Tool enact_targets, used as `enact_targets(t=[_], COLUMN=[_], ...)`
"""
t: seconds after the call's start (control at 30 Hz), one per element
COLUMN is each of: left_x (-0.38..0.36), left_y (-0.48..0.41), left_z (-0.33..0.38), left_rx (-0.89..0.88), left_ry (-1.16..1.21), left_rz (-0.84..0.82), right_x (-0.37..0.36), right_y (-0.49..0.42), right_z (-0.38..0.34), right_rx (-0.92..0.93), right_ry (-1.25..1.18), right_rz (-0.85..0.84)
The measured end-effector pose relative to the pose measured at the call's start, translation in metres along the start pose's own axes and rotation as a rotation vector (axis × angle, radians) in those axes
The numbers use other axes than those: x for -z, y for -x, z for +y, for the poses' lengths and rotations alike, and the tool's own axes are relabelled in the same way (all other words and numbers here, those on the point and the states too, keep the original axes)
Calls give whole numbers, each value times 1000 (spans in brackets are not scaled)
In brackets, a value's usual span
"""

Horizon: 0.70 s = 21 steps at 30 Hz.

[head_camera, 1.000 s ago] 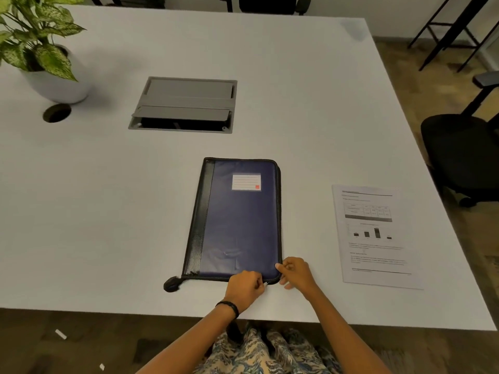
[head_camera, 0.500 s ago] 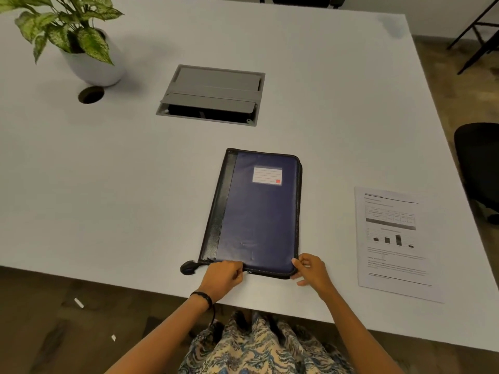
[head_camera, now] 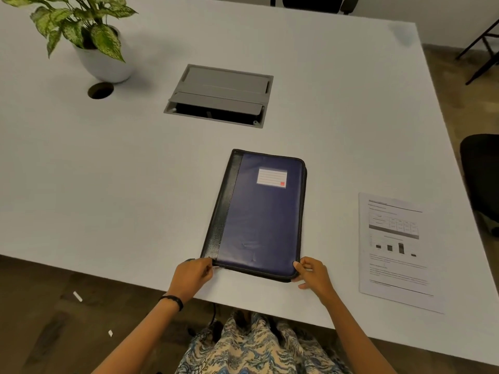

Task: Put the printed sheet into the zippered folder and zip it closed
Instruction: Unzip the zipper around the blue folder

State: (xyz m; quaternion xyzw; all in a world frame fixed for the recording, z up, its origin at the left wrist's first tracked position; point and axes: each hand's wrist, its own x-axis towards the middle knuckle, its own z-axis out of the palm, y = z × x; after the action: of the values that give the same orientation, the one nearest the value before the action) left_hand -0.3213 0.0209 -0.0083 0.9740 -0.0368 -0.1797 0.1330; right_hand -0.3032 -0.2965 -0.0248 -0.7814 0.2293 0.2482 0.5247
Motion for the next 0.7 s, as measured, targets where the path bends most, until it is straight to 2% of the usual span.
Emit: enact_targets(t=[0.1, 0.3, 0.63, 0.7], left_x=[-2, -12, -23, -27], left_y=[-1, 4, 5, 5], left_z=[2, 10, 6, 8], left_rx=[4, 122, 148, 205], left_ry=[22, 165, 146, 249], left_rz=[-16, 26, 55, 55], right_x=[0, -1, -8, -10], right_y=[-2, -4, -16, -19], right_z=[1, 2, -14, -19], right_rx=[-2, -16, 14, 8], right_ry=[12, 48, 171, 199], right_rz=[-8, -28, 56, 54])
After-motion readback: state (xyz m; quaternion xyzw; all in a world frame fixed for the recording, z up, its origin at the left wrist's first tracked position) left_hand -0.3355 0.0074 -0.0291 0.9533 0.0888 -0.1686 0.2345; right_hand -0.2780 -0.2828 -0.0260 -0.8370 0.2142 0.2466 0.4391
